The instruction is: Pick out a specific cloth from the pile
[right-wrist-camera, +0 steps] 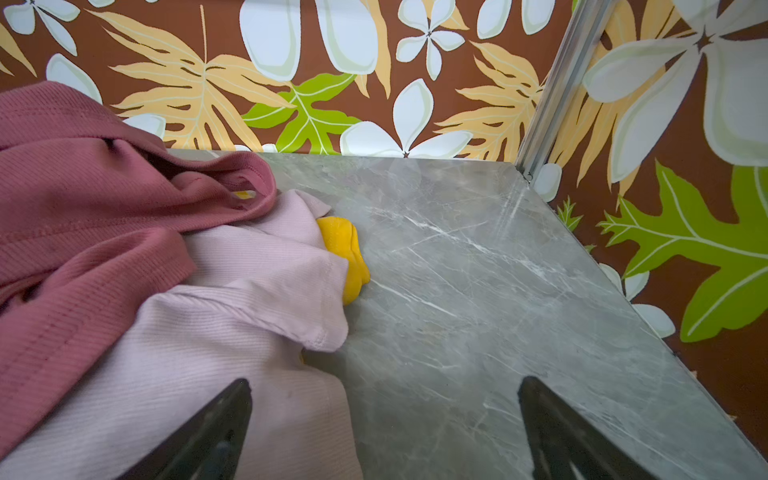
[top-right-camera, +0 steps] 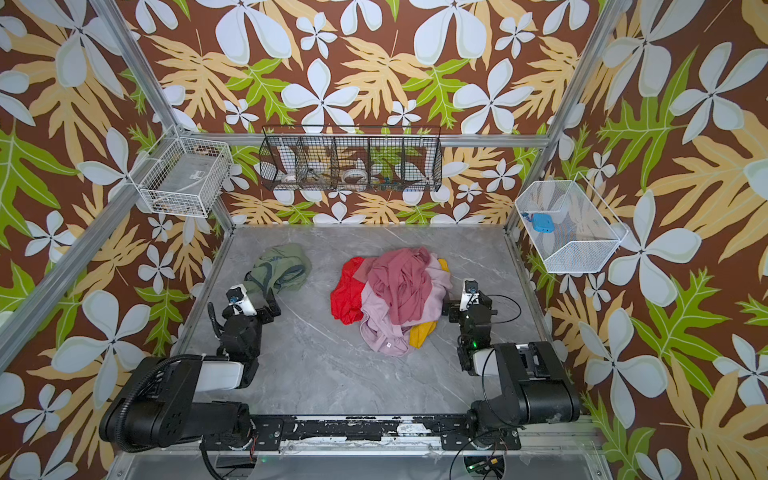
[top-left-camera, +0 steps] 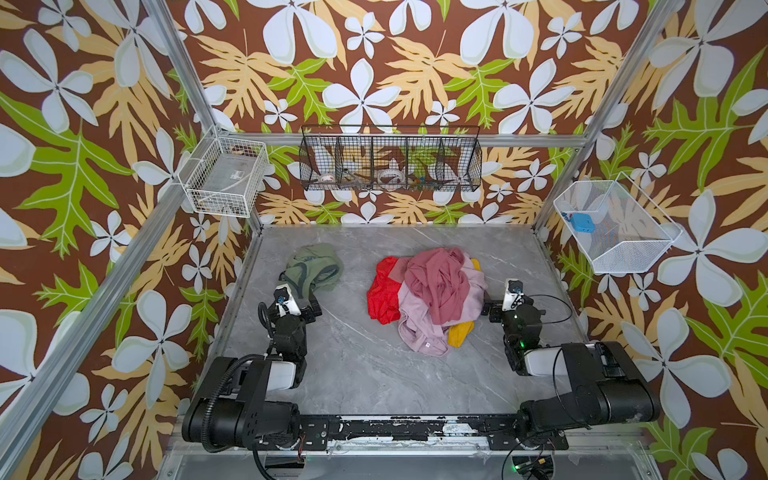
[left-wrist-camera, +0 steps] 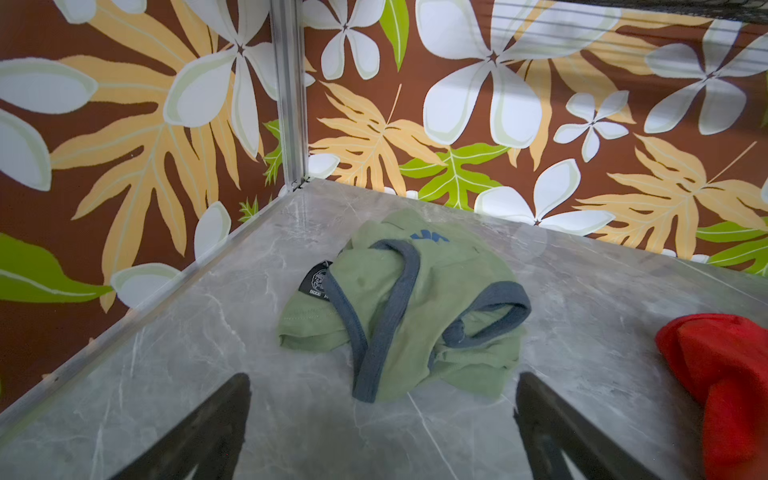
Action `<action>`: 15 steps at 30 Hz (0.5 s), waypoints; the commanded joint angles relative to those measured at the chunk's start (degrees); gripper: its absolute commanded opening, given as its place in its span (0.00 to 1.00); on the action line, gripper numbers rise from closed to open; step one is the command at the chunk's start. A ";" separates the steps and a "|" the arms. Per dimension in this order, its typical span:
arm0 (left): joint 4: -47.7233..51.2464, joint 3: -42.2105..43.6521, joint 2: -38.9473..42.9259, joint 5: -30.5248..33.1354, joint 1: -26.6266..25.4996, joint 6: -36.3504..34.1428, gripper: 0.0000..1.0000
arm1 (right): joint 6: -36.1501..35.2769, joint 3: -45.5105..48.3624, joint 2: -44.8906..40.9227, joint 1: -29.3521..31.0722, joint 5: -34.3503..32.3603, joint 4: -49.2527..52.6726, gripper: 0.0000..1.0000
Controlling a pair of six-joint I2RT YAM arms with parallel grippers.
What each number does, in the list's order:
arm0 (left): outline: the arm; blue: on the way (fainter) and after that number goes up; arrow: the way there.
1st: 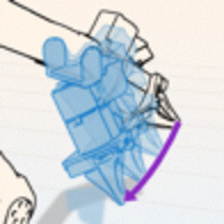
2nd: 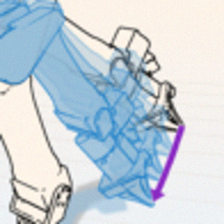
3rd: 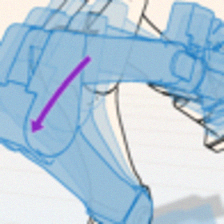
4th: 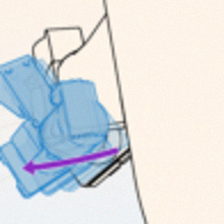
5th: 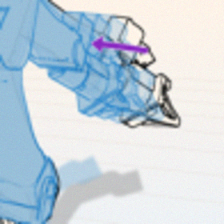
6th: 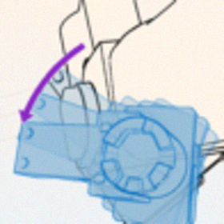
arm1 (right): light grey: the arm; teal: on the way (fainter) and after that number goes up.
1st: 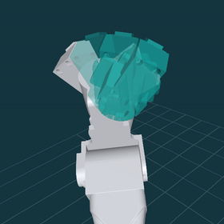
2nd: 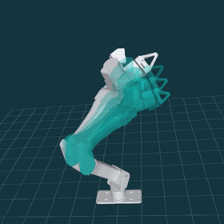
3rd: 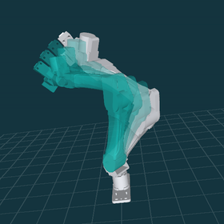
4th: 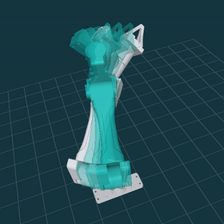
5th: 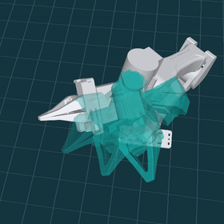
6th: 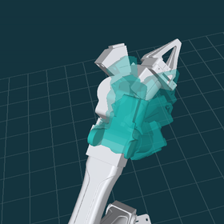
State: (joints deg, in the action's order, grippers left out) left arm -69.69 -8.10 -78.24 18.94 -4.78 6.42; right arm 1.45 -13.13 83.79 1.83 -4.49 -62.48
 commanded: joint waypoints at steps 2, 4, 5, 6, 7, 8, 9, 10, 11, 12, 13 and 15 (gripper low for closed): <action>-1.11 -0.52 0.38 -1.32 -0.06 -0.88 1.00 | 0.39 -0.15 0.06 0.02 -0.02 -1.37 0.99; -3.06 -0.15 -0.22 -1.19 -0.06 -1.04 1.00 | 0.39 -0.15 0.06 0.02 -0.04 -1.39 1.00; -1.82 -0.31 0.09 -1.40 -0.06 -0.88 1.00 | 0.39 -0.15 0.06 0.02 0.01 -1.33 1.00; -2.15 -0.31 -0.02 -1.66 -0.06 -0.95 1.00 | 0.39 -0.15 0.06 0.02 -0.06 -1.33 0.99; -2.94 -0.25 -0.24 -1.63 -0.06 -1.05 1.00 | 0.39 -0.15 0.06 0.06 -0.01 -1.31 1.00; -2.51 -0.25 -0.17 -1.62 -0.06 -1.01 1.00 | 0.39 -0.15 0.06 0.02 -0.02 -1.33 1.00; -2.38 -0.32 -0.16 -1.71 -0.06 -1.04 1.00 | 0.39 -0.15 0.06 0.02 0.00 -1.31 1.00; -2.42 -0.38 -0.23 -2.15 -0.06 -1.28 1.00 | 0.39 -0.15 0.06 0.02 -0.03 -1.29 1.00; -2.43 -0.43 -0.25 -2.32 -0.06 -1.36 1.00 | 0.39 -0.15 0.06 0.02 -0.02 -1.32 0.99; -2.36 -0.41 -0.24 -2.24 -0.06 -1.36 1.00 | 0.39 -0.15 0.07 0.02 0.00 -1.33 1.00; -2.35 -0.42 -0.22 -2.27 -0.06 -1.40 1.00 | 0.39 -0.15 0.06 0.02 0.01 -1.33 1.00; -2.36 -0.34 -0.25 -2.24 -0.06 -1.40 1.00 | 0.39 -0.15 0.06 0.02 0.01 -1.33 1.00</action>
